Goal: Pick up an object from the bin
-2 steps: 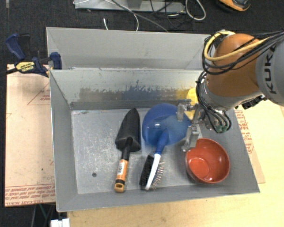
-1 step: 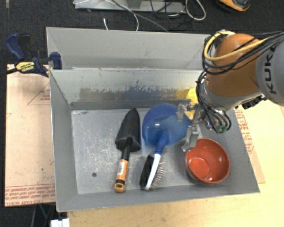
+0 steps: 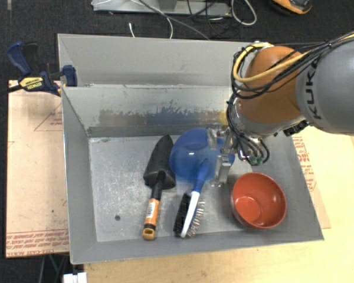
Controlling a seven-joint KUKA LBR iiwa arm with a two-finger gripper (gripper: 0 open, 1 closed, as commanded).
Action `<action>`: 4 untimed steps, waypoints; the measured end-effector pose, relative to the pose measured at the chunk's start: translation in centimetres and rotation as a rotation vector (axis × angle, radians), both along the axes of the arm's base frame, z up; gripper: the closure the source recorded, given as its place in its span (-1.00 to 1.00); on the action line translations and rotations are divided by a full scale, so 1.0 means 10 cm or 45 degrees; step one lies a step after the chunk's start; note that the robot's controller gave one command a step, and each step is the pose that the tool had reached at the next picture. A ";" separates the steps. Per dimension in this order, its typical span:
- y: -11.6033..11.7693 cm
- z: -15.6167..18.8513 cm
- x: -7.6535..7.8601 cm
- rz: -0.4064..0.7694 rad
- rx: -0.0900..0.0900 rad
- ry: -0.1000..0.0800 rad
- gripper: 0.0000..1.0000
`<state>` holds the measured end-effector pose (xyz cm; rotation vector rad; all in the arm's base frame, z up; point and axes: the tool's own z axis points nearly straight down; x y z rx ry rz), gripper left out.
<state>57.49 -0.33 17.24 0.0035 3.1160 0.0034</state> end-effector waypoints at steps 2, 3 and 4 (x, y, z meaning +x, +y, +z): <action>0.31 -0.45 -0.61 0.111 -0.002 -0.003 -1.00; 0.28 -0.63 -0.87 0.347 -0.011 -0.031 -1.00; 0.01 -0.92 -0.92 0.172 -0.004 -0.019 -1.00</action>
Offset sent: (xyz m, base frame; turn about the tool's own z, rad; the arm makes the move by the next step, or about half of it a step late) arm -0.0614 0.0293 -0.0445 -0.0853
